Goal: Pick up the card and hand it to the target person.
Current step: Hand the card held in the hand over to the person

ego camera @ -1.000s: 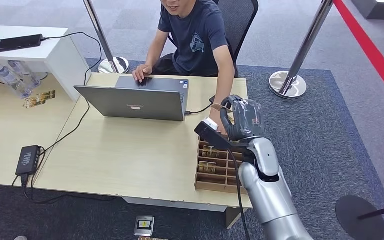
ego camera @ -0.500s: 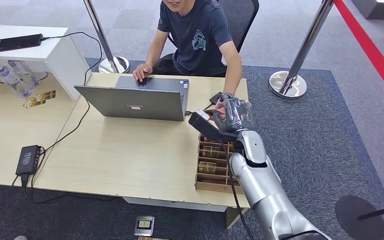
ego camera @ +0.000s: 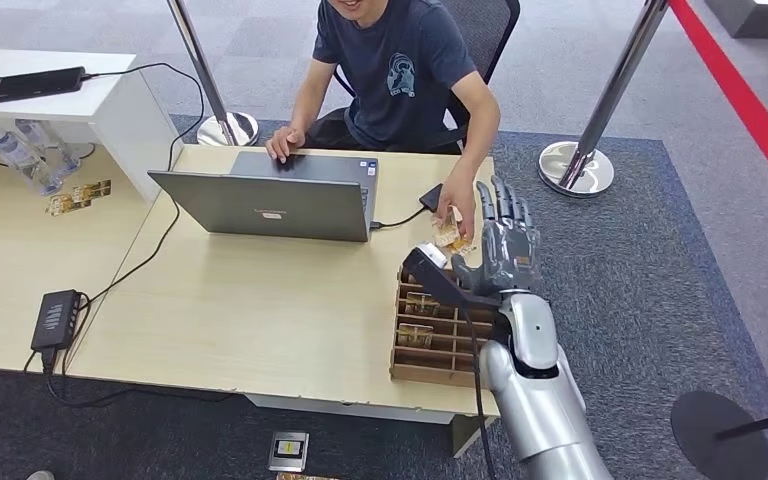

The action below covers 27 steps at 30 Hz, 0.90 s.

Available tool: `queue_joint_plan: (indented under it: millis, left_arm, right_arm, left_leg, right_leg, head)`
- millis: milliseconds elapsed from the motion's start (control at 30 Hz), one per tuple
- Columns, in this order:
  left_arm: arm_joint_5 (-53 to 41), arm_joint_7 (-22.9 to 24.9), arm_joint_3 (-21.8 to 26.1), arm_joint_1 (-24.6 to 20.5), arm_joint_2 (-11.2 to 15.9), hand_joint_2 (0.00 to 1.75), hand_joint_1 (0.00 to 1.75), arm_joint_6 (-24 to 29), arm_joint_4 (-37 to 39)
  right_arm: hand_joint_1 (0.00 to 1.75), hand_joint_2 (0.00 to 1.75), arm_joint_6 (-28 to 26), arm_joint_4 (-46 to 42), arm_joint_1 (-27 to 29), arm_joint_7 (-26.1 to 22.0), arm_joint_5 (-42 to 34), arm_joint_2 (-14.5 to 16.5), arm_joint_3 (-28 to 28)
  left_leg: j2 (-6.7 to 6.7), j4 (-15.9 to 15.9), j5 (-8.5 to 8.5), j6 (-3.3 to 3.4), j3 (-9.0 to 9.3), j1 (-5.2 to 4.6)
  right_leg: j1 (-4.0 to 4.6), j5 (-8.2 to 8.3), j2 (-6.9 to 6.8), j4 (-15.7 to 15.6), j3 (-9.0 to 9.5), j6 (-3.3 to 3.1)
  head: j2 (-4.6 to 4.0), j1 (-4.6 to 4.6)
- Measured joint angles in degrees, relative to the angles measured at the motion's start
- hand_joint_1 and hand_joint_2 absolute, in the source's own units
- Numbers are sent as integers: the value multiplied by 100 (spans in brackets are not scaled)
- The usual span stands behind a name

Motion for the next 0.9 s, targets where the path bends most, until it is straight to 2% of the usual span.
queue_joint_plan:
  millis: [233, 400, 500, 600, 700, 767, 833, 900]
  left_arm:
    - [108, 79, 5, -3, 16, 0, 0, 106, 0]
    - [222, 205, 40, 15, 16, 0, 0, 247, 0]
    - [249, 236, 54, 32, 16, 0, 0, 274, 0]
    - [279, 265, 68, 34, 14, 0, 0, 292, 0]
    - [357, 310, 133, 38, 6, 0, 0, 361, 0]
    - [404, 341, 184, 43, -14, 0, 0, 413, 1]
    - [434, 374, 231, 49, -37, 0, 0, 454, 3]
    - [446, 402, 276, 47, -60, 0, 0, 468, 6]
  right_arm:
    - [0, 175, -784, -2209, 1798, -25, -164, -124, -326]
    - [0, 175, -1036, -3488, 3074, -35, -298, -5, -850]
    - [0, 175, -1039, -3942, 3583, -98, -464, 111, -1209]
    - [0, 175, -1021, -4164, 3837, -127, -643, 193, -1472]
    - [0, 175, -692, -3957, 3877, -354, -1493, 291, -1926]
    - [0, 175, -357, -3402, 3735, -805, -2240, 343, -2517]
    - [0, 175, -69, -2446, 3412, -1240, -2739, 317, -3229]
    - [0, 175, 209, -1135, 2952, -1412, -3044, 174, -3947]
  left_leg:
    - [-3, -1, -9, -2, -3, 0]
    - [-2, -3, -13, -3, -3, 0]
    - [1, -3, -13, -3, -2, 0]
    - [2, -3, -12, -3, 2, 0]
    - [2, -3, -11, -3, 7, 0]
    - [1, -3, -10, -1, 7, -2]
    - [3, -2, -9, 1, 10, -3]
    - [2, -1, -7, 7, 14, -3]
  right_leg:
    - [0, -9, 0, -4, -1, 4]
    - [0, -10, 0, -4, -1, 5]
    - [0, -10, 0, -4, -1, 5]
    - [0, -10, 0, -4, 2, 5]
    - [0, -9, 0, -5, 9, 4]
    - [1, -7, 0, -5, 13, 5]
    - [1, -3, 0, -9, 16, 8]
    - [-1, 0, -1, -14, 22, 15]
  head:
    - [0, 1]
    - [0, 1]
    - [0, 1]
    - [0, 1]
    - [0, 0]
    - [0, 1]
    - [0, -1]
    - [0, 2]
